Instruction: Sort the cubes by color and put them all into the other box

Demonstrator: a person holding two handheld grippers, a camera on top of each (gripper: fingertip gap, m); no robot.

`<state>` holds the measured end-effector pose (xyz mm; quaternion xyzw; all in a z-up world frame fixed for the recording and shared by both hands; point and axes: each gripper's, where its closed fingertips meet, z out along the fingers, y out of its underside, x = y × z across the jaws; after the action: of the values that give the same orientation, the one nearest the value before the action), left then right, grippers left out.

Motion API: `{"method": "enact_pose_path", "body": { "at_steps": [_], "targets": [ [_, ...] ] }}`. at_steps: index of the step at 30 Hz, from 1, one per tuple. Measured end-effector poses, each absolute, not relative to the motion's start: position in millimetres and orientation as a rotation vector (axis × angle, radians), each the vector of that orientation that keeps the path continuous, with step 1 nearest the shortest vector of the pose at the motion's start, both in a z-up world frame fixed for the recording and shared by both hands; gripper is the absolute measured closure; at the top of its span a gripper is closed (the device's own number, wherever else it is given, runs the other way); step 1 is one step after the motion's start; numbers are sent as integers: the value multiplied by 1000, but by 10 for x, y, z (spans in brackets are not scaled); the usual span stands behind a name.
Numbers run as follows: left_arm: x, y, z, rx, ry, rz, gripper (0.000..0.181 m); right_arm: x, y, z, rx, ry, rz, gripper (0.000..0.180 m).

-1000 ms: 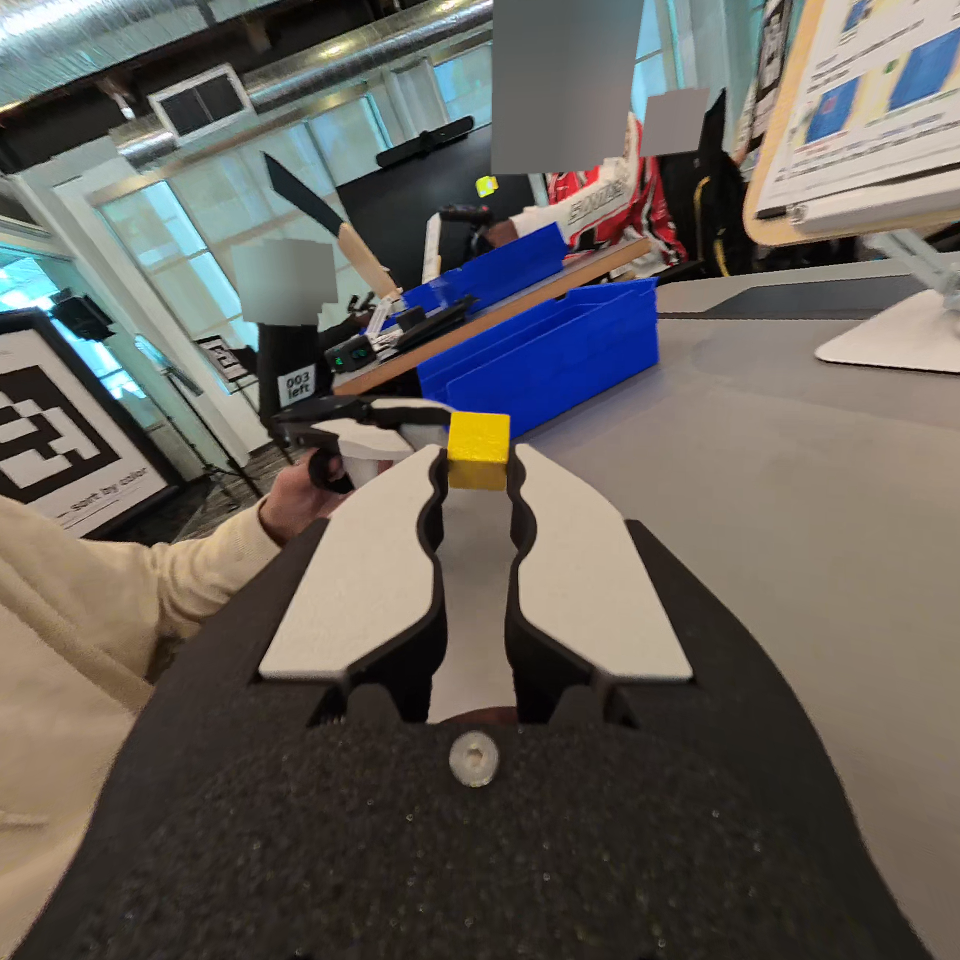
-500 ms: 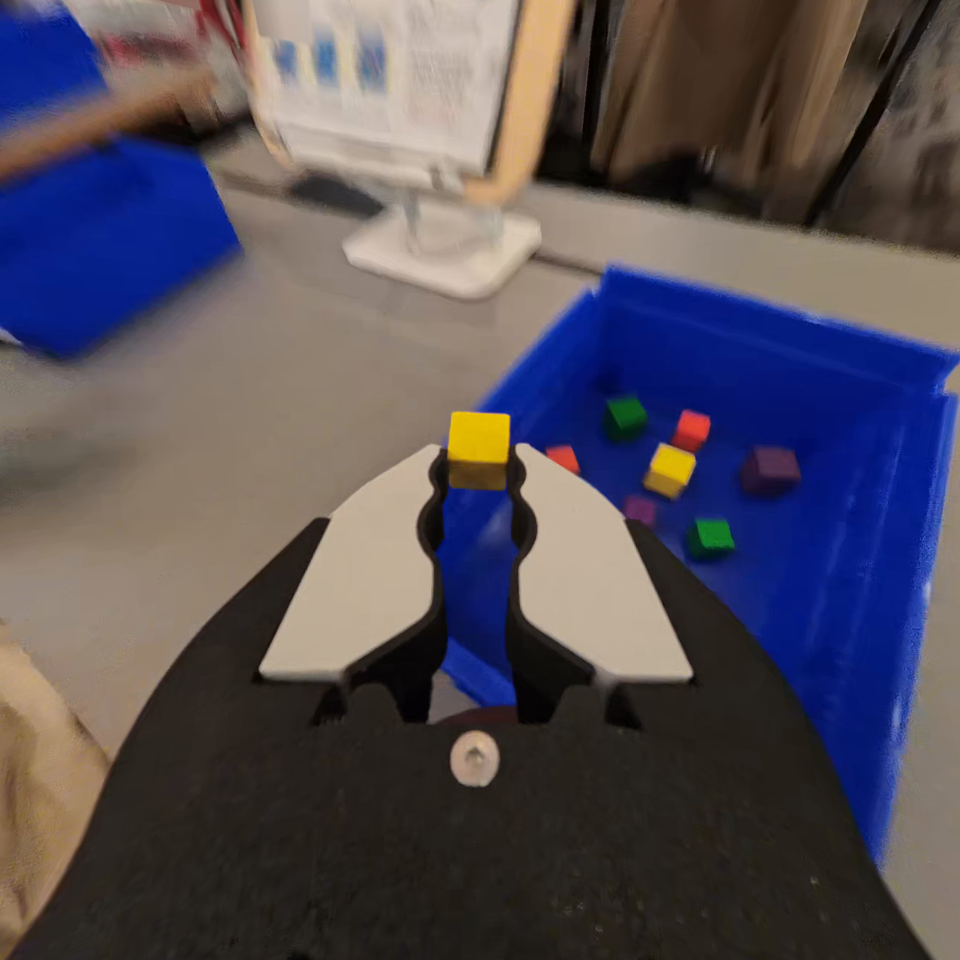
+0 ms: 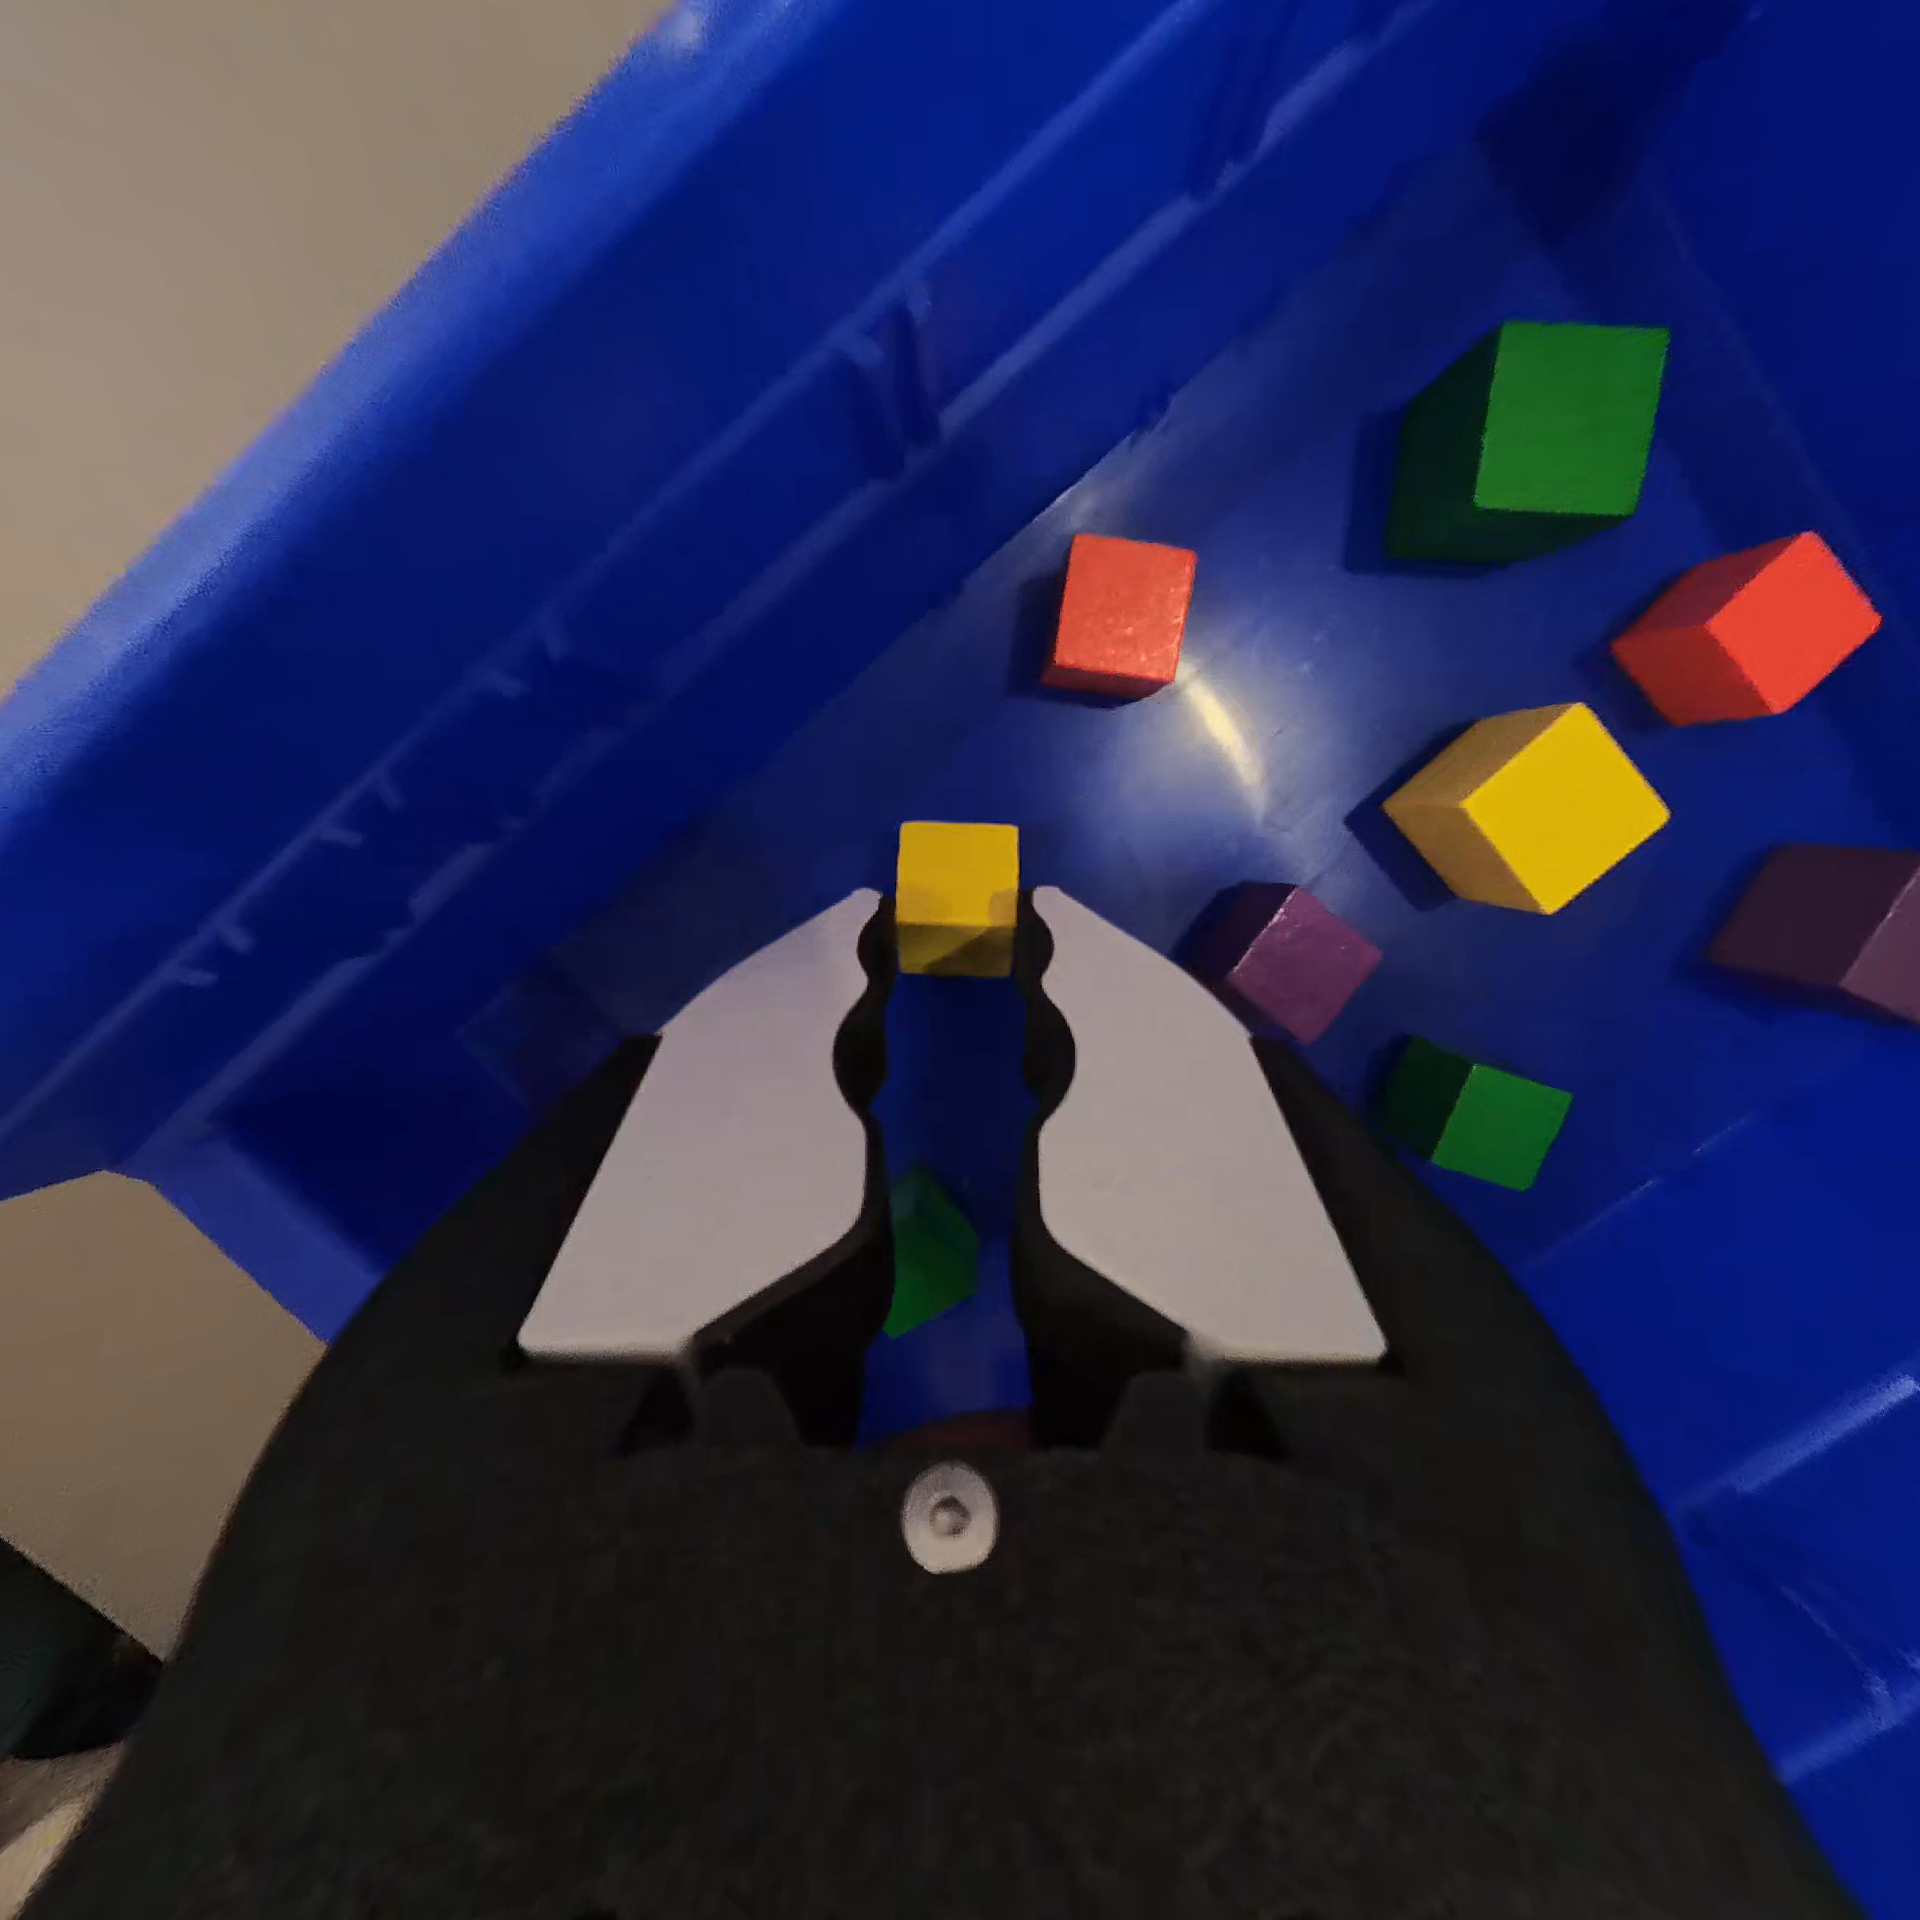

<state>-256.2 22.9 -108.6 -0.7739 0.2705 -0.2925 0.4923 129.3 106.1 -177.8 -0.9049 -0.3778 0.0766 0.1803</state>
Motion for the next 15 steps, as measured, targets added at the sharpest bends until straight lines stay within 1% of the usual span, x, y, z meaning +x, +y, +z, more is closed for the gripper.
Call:
{"method": "enact_pose_path", "body": {
  "at_steps": [3, 5, 7, 9, 10, 12, 14, 15],
  "targets": [
    [-2560, 217, -1088, -1879, 655, -733, 111, 1371, 1029, -1795, -2572, -1046, 183, 156],
    [-2551, 195, -1080, -1876, 653, -762, 111, 1443, 991, -1759, -2573, -1019, 150, 139],
    [-2549, 165, -1084, -1876, 656, -779, 111, 1507, 944, -1529, -2510, -934, 119, 138],
    [-2555, 130, -1095, -1872, 661, -777, 111, 1501, 879, -1079, -2346, -752, 99, 138],
    [-2562, 112, -1107, -1875, 664, -769, 111, 1397, 805, -817, -2226, -656, 140, 138],
    [-2581, 80, -1152, -1885, 674, -736, 111, 846, 508, -363, -1931, -532, 417, 139],
    [-2598, 54, -1207, -1899, 683, -705, 111, 118, 95, -221, -1697, -460, 762, 140],
    [-2609, 46, -1243, -1915, 680, -692, 112, -195, -69, -299, -1647, -425, 873, 140]
  ]
}}
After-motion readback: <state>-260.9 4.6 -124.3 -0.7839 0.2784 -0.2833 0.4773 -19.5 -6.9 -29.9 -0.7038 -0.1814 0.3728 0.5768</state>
